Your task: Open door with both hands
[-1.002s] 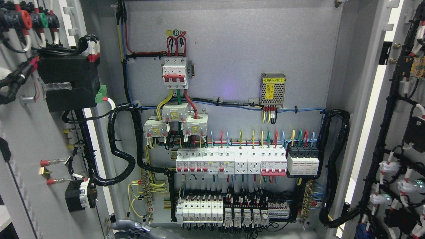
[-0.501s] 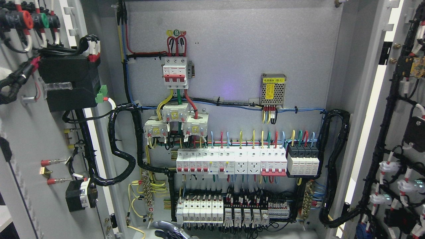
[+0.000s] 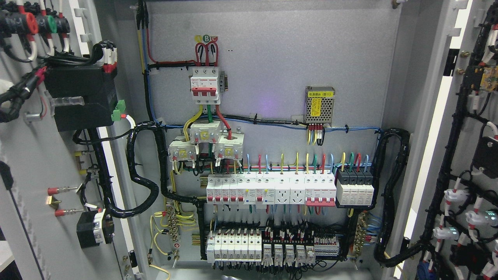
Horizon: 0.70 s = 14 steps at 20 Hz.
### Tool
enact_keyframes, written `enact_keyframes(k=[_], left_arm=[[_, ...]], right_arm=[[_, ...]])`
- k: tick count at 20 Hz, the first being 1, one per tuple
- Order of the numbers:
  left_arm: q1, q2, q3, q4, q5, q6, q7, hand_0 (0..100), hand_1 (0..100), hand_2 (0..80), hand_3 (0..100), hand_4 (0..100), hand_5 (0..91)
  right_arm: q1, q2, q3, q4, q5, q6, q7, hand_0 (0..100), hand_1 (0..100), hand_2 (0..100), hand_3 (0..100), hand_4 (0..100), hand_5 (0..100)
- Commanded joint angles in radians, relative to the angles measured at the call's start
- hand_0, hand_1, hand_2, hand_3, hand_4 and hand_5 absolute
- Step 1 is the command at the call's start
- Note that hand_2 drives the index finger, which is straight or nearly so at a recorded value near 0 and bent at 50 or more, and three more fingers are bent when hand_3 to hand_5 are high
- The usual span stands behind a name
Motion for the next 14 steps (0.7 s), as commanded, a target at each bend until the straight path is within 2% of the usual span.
enact_keyframes(k=[1, 4, 7, 12, 14], left_arm=[[-0.044, -0.004, 0.028, -0.241, 0.007, -0.016, 0.006, 0, 0, 0.0, 0, 0, 0.0], [-0.073, -0.030, 0.052, -0.275, 0.007, -0.018, 0.008, 0, 0, 0.0, 0, 0, 0.0], [-0.104, -0.043, 0.054, -0.299, 0.009, -0.039, 0.026, 0, 0, 0.0, 0, 0, 0.0], [-0.142, -0.046, 0.049, -0.307, 0.010, -0.194, 0.037, 0, 0, 0.0, 0, 0, 0.0], [-0.163, -0.046, 0.046, -0.310, 0.012, -0.254, 0.037, 0, 0, 0.0, 0, 0, 0.0]], right_arm=[[0.094, -0.148, -0.145, -0.167, 0.003, -0.013, -0.001, 38, 0, 0, 0, 0, 0], [0.134, -0.175, -0.180, -0.230, 0.001, -0.042, -0.001, 38, 0, 0, 0, 0, 0], [0.176, -0.188, -0.201, -0.273, 0.001, -0.079, -0.001, 38, 0, 0, 0, 0, 0], [0.239, -0.195, -0.220, -0.328, 0.003, -0.174, -0.001, 38, 0, 0, 0, 0, 0], [0.268, -0.195, -0.246, -0.337, 0.001, -0.189, -0.001, 38, 0, 0, 0, 0, 0]])
